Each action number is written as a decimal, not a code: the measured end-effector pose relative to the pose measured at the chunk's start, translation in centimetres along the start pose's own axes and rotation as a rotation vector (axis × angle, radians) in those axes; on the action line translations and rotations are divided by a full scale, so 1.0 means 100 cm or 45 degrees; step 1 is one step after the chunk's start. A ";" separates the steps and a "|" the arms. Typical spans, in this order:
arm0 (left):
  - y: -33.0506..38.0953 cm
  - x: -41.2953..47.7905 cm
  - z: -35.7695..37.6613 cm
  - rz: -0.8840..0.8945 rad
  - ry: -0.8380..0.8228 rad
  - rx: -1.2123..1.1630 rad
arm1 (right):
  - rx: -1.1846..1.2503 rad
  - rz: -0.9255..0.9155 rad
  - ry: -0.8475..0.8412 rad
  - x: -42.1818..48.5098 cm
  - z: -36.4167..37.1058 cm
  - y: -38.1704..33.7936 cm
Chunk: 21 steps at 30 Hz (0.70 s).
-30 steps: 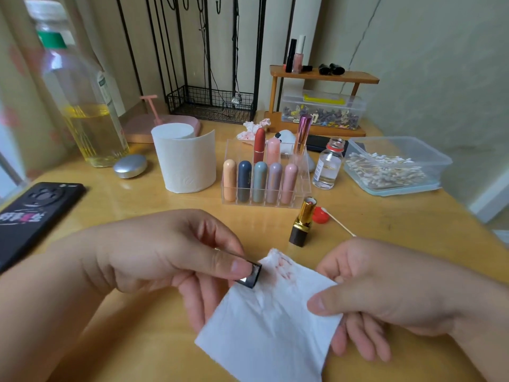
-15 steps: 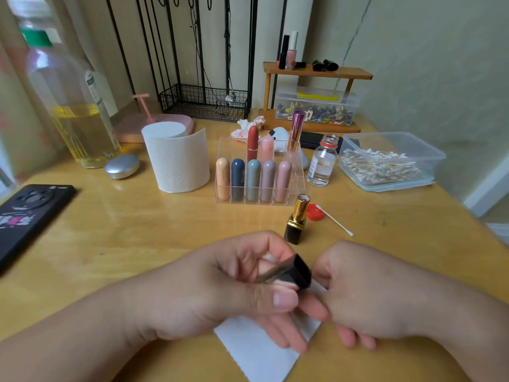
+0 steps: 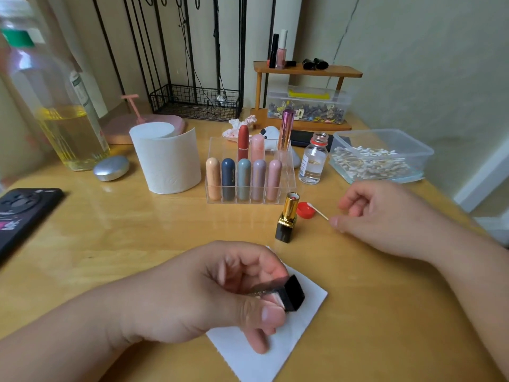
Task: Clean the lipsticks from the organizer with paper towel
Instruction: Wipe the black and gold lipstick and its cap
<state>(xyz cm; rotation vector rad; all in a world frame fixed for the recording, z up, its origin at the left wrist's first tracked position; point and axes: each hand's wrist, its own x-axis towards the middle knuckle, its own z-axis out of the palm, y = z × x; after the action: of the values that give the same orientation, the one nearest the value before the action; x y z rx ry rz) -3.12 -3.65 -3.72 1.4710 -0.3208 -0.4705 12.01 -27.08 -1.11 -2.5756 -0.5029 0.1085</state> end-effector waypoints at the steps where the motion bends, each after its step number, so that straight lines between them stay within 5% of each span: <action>1: 0.000 0.000 0.001 0.013 0.005 -0.001 | -0.049 0.013 -0.046 0.002 0.007 0.003; 6: -0.006 -0.002 0.008 0.126 0.192 0.007 | -0.021 -0.023 -0.060 0.008 0.019 0.005; 21: -0.007 -0.001 0.007 0.111 0.194 0.022 | 0.201 -0.091 0.055 0.022 0.023 0.009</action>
<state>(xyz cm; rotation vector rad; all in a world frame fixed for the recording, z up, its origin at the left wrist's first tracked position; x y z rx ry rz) -3.61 -4.21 -4.35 1.4941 -0.2670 -0.2840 13.93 -25.92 -3.49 -2.3983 -0.5472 0.0652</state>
